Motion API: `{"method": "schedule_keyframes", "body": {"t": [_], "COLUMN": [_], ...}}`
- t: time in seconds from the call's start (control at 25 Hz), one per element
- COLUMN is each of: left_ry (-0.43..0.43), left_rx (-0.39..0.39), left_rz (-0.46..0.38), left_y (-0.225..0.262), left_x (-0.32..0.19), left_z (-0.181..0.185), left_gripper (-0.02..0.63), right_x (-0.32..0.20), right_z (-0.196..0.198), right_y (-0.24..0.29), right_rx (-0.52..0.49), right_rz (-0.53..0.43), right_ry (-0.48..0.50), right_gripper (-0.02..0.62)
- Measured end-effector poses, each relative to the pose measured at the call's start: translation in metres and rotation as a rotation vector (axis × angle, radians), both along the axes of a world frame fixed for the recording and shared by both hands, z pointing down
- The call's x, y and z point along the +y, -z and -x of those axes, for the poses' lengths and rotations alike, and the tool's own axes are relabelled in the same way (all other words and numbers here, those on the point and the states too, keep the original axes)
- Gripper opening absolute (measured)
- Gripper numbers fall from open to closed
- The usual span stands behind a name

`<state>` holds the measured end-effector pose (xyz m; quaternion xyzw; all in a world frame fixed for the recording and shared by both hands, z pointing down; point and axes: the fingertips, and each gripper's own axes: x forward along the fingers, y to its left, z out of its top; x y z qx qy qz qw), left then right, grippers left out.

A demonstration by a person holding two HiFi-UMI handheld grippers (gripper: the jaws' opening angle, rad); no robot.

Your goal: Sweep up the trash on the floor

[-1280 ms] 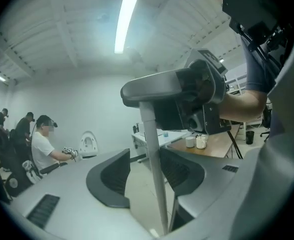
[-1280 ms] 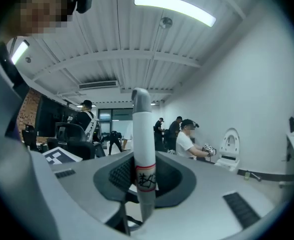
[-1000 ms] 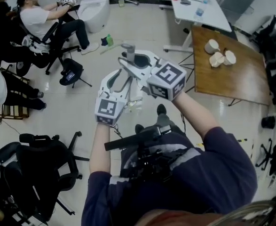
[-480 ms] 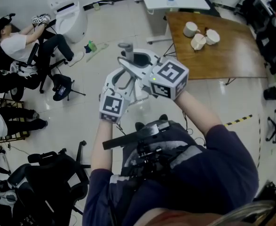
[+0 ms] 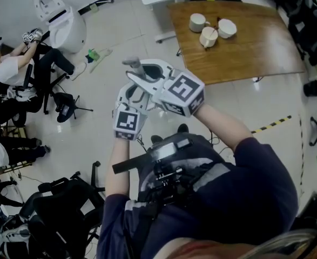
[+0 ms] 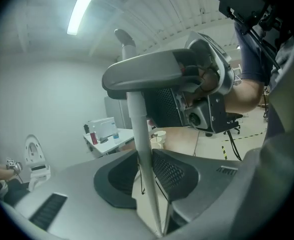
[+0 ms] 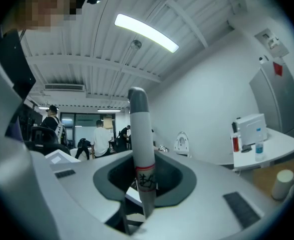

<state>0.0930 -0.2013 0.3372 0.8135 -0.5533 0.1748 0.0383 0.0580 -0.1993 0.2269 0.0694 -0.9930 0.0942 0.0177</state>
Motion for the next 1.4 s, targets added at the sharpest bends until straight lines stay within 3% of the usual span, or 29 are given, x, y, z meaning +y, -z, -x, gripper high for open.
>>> {"method": "schedule_keyframes", "body": {"t": [0.12,0.36,1.0,1.4], "left_ry": [-0.008,-0.069,-0.460,-0.615], "left_rx": [-0.017,-0.036,0.009,-0.027], "left_rz": [0.025,0.072,0.137,0.203], "left_y": [-0.011,-0.038,-0.109,-0.169], "left_x": [-0.017,-0.040,-0.117,-0.148], "left_z": [-0.018,-0.021,-0.032,-0.049], "left_gripper": [0.086,0.080,0.075,0.077], "right_x": [-0.023,-0.056,-0.137,-0.174], "right_z": [-0.024,-0.035,-0.040,-0.063], "right_y": [-0.012,-0.040,-0.116,-0.181], "right_rx": [-0.001,0.021,0.193,0.307], "right_rz": [0.014,0.069,0.102,0.184], "right_ry": [-0.097,-0.249,-0.605,-0.841], "right_gripper": [0.101,0.101,0.103,0.101]}}
